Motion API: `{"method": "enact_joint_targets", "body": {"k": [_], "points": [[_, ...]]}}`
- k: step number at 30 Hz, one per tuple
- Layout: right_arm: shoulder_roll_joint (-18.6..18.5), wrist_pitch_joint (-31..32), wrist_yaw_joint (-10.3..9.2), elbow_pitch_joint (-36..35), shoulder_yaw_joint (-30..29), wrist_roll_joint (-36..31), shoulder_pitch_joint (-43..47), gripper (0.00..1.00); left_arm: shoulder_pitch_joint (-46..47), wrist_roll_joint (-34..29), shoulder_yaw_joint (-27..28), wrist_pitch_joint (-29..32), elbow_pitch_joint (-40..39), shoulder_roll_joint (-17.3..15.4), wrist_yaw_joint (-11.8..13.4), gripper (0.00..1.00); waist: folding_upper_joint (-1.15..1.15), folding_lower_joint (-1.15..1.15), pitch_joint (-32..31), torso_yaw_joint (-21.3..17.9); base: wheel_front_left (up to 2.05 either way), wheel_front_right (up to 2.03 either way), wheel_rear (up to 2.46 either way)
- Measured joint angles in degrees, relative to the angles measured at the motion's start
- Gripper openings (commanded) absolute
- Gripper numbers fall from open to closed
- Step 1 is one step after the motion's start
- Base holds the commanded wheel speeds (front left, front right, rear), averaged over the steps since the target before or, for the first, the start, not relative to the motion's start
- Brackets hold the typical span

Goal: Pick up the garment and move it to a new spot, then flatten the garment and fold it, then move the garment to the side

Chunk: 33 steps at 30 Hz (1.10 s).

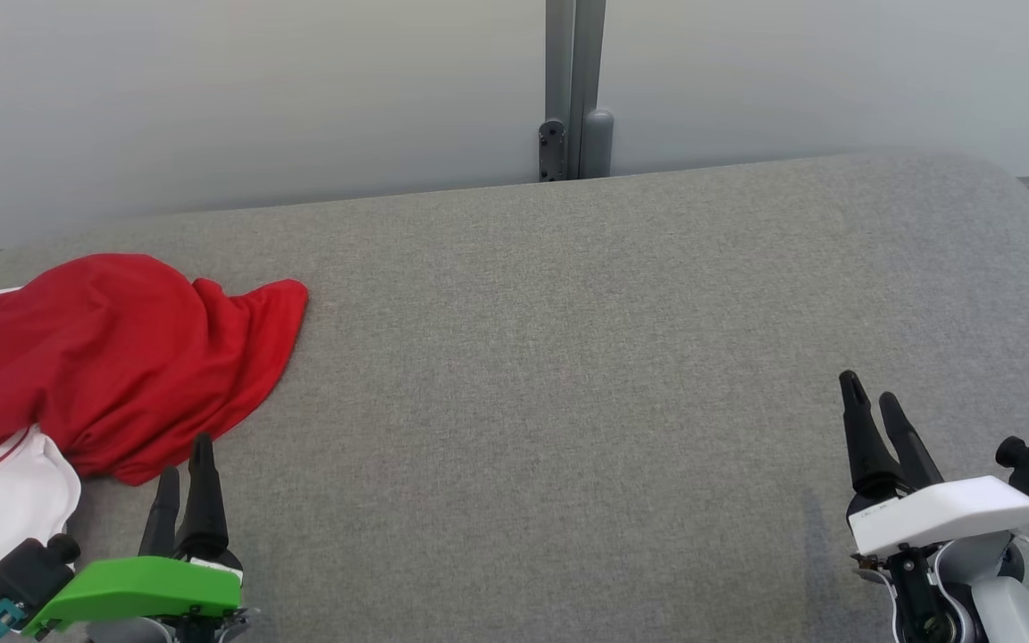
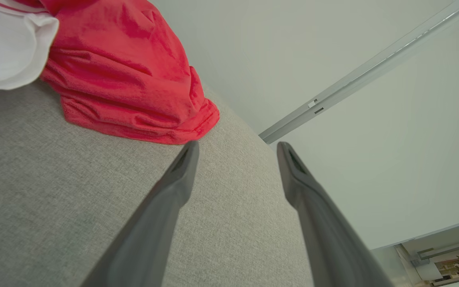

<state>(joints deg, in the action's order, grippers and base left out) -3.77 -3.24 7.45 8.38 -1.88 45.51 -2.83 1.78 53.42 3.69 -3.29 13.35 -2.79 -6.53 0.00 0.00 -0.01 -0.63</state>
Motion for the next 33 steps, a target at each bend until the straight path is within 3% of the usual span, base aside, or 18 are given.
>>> {"method": "enact_joint_targets", "body": {"k": [33], "points": [[-1.9,-5.5,0.01,-1.4,2.6,-24.8,0.0,1.0,-1.8,-24.3,1.2,-5.6,-0.3,-1.5,-0.4,1.0,0.0,0.0,-0.2,0.0,0.0,0.0,0.0]]}}
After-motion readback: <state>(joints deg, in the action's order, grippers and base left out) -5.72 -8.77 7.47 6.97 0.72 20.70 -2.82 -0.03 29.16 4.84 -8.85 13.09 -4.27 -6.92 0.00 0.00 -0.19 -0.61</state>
